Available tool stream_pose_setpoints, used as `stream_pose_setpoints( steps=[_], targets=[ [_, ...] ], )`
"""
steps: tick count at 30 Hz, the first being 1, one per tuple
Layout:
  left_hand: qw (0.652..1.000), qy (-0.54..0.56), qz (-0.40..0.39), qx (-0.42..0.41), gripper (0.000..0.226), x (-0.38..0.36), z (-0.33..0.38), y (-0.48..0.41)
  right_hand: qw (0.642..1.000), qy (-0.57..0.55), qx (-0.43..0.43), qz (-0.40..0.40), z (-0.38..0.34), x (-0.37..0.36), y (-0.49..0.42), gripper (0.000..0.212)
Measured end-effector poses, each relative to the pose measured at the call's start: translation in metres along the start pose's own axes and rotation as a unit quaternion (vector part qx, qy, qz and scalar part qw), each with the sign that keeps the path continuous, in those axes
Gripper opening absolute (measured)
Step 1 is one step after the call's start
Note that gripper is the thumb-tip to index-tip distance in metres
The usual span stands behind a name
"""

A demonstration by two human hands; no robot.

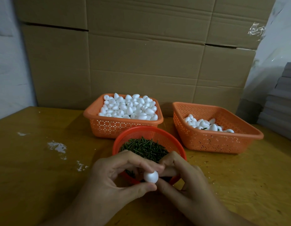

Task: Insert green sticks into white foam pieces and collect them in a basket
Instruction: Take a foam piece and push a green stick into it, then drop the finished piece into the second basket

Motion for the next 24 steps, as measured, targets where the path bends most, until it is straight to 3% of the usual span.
stream_pose_setpoints(
  steps=[5, 10, 12, 16, 19, 24],
  targets=[
    [1.0, -0.009, 0.0, 0.009, 0.029, 0.0, -0.003, -0.001, 1.0, -0.021, 0.0, 0.005, 0.005, 0.001, 0.002, 0.019],
    [0.998, -0.039, -0.025, 0.035, 0.059, 0.002, -0.007, 0.0, 0.994, -0.101, -0.019, 0.035, 0.007, 0.005, 0.001, 0.022],
    [0.994, -0.108, -0.016, 0.027, 0.065, 0.004, -0.007, 0.002, 0.99, -0.128, -0.029, 0.057, 0.007, 0.007, -0.001, 0.021],
    [0.955, -0.294, -0.038, 0.02, 0.035, 0.011, -0.005, -0.003, 0.968, -0.188, -0.048, 0.159, 0.013, 0.032, -0.012, 0.02],
    [0.934, -0.343, -0.092, 0.032, 0.043, 0.011, -0.009, -0.004, 0.962, -0.128, -0.058, 0.232, 0.022, 0.072, -0.023, 0.02],
    [0.938, -0.327, -0.109, 0.042, 0.041, 0.005, -0.007, -0.002, 0.948, 0.06, -0.097, 0.298, 0.045, 0.128, -0.023, 0.006]
  ],
)
Point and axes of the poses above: each hand's wrist, its own y-axis away from the middle knuckle, its own x-axis out of the back of the hand, z = x × y, the point moved 3 cm from there along -y, towards the middle knuckle, and after that the axes turned 14 degrees about -y, right-handed, at the moved point
